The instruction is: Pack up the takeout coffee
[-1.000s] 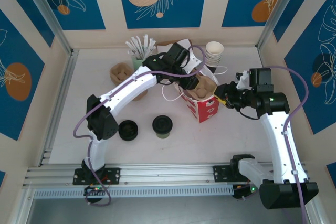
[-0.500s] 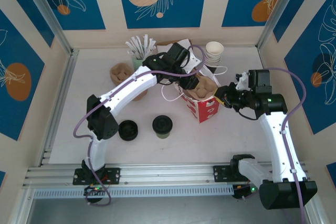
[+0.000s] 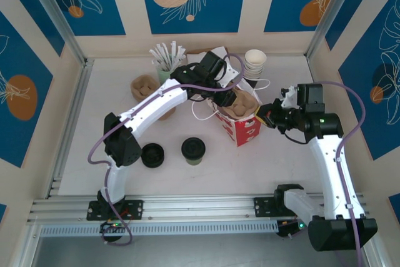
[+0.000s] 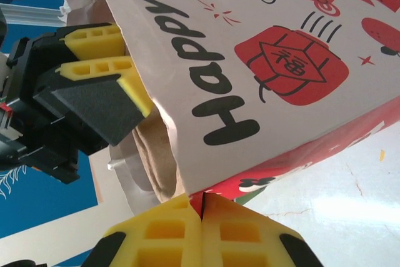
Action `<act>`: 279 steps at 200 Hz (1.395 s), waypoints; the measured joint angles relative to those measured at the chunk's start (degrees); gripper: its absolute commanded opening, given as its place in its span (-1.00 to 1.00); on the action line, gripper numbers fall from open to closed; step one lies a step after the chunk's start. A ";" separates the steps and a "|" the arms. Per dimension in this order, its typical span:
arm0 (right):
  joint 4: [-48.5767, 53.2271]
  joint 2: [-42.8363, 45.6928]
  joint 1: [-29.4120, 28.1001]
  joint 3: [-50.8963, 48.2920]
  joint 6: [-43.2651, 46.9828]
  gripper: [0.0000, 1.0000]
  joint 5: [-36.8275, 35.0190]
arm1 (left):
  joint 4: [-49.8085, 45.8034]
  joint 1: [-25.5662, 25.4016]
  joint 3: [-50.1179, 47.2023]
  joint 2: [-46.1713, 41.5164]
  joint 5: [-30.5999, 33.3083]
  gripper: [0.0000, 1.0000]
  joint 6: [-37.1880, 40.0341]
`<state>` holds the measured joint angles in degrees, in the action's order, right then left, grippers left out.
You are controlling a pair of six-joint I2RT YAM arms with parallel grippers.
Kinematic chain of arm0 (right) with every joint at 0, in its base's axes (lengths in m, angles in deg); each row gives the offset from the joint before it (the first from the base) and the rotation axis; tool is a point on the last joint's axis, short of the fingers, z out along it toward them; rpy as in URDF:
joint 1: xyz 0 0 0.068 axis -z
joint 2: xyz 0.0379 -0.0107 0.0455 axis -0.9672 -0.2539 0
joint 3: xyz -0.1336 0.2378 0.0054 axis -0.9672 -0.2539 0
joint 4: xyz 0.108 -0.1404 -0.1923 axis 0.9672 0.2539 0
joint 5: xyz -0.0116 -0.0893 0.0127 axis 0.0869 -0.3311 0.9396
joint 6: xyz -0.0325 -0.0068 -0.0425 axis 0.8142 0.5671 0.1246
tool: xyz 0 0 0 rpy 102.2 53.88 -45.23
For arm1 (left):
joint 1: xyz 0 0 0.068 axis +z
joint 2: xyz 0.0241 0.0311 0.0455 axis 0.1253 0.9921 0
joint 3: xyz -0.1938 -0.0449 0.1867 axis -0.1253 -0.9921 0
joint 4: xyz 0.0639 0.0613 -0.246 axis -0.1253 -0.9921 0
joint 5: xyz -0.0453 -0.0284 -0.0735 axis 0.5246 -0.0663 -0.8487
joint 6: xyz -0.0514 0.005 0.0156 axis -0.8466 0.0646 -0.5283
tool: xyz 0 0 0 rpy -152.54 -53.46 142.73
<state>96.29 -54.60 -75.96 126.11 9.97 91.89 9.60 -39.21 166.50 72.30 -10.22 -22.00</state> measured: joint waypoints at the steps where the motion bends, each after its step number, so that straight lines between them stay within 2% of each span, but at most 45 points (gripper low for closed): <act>1: 0.15 0.04 0.04 0.00 0.04 -1.00 0.02 | 0.00 0.00 0.00 0.00 0.13 -0.39 0.00; 82: 5.07 -0.17 2.71 0.83 1.01 -1.00 5.60 | -0.42 -0.24 1.46 1.60 0.39 -0.38 3.80; 119: 6.71 -1.90 3.39 4.85 2.45 -0.57 7.72 | -0.33 -0.24 1.36 1.75 -0.94 -0.38 7.89; 174: 10.36 -5.22 8.39 15.58 8.28 -0.25 6.56 | -0.35 -0.24 1.25 1.79 -2.93 -0.37 13.81; 215: 9.01 -7.28 9.64 16.72 11.58 -0.05 5.51 | -0.07 -0.22 0.83 1.79 -4.79 -0.36 15.76; 245: 6.49 -10.34 7.76 16.70 13.99 0.07 3.65 | 0.11 -0.24 0.83 1.81 -6.19 -0.36 16.70; 279: 4.37 -13.66 2.01 16.70 16.44 0.16 -0.35 | 0.31 -0.24 0.76 1.81 -7.58 -0.33 17.44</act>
<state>100.66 -68.26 -73.95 142.81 26.41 91.54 9.91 -39.45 167.26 74.11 -17.80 -4.55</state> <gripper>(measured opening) 0.572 0.334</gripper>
